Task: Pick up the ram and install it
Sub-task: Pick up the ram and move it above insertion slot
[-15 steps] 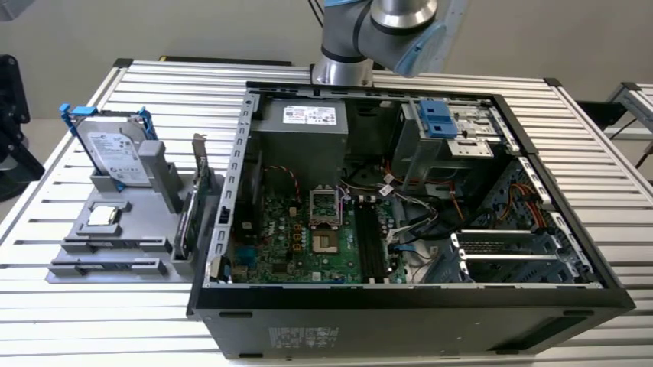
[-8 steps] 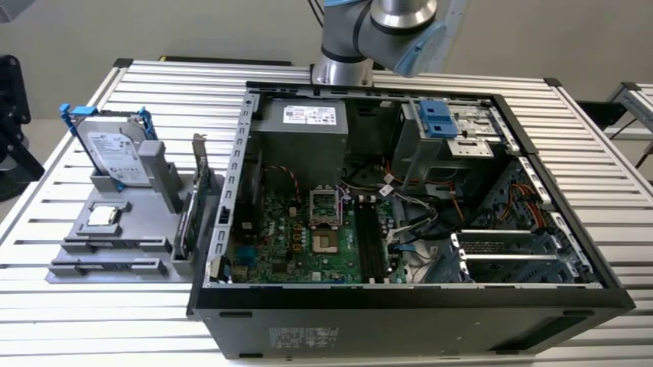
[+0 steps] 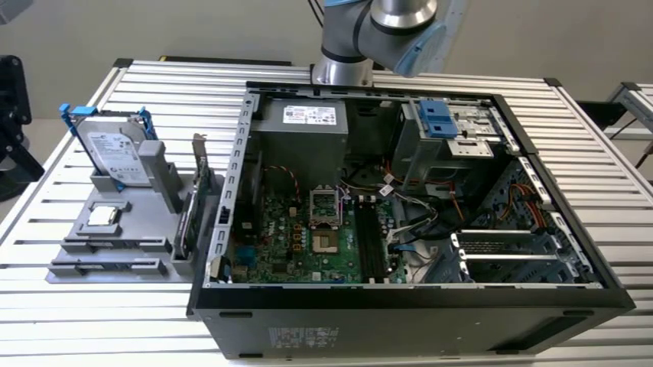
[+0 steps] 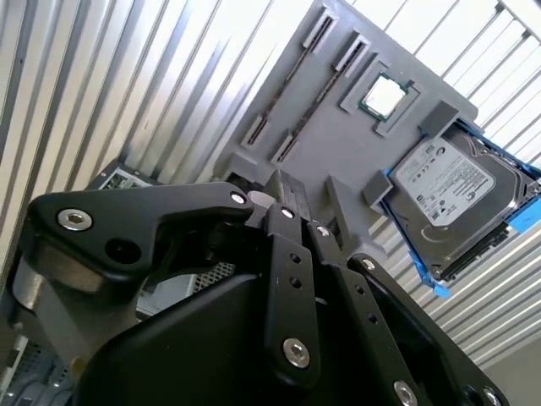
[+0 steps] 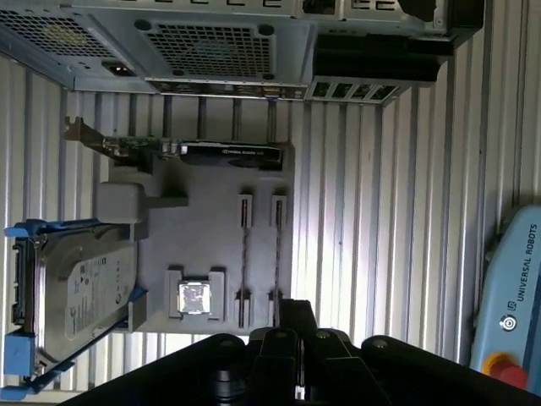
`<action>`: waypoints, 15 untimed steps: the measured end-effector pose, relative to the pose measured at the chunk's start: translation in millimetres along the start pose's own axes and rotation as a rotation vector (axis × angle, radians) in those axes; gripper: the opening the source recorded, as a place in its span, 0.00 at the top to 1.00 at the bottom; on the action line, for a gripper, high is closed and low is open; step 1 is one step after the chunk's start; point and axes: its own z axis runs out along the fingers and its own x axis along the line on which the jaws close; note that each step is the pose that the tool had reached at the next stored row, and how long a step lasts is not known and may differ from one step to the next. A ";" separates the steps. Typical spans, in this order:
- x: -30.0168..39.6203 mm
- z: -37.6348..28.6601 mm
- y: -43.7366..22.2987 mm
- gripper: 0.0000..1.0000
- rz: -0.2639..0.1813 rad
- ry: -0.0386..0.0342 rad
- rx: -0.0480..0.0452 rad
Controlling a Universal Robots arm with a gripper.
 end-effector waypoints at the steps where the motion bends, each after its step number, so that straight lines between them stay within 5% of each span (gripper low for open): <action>1: 0.0 0.0 0.0 1.00 0.004 -0.0002 0.0000; 15: 0.0 0.0 -0.1 1.00 0.067 -0.0032 0.0005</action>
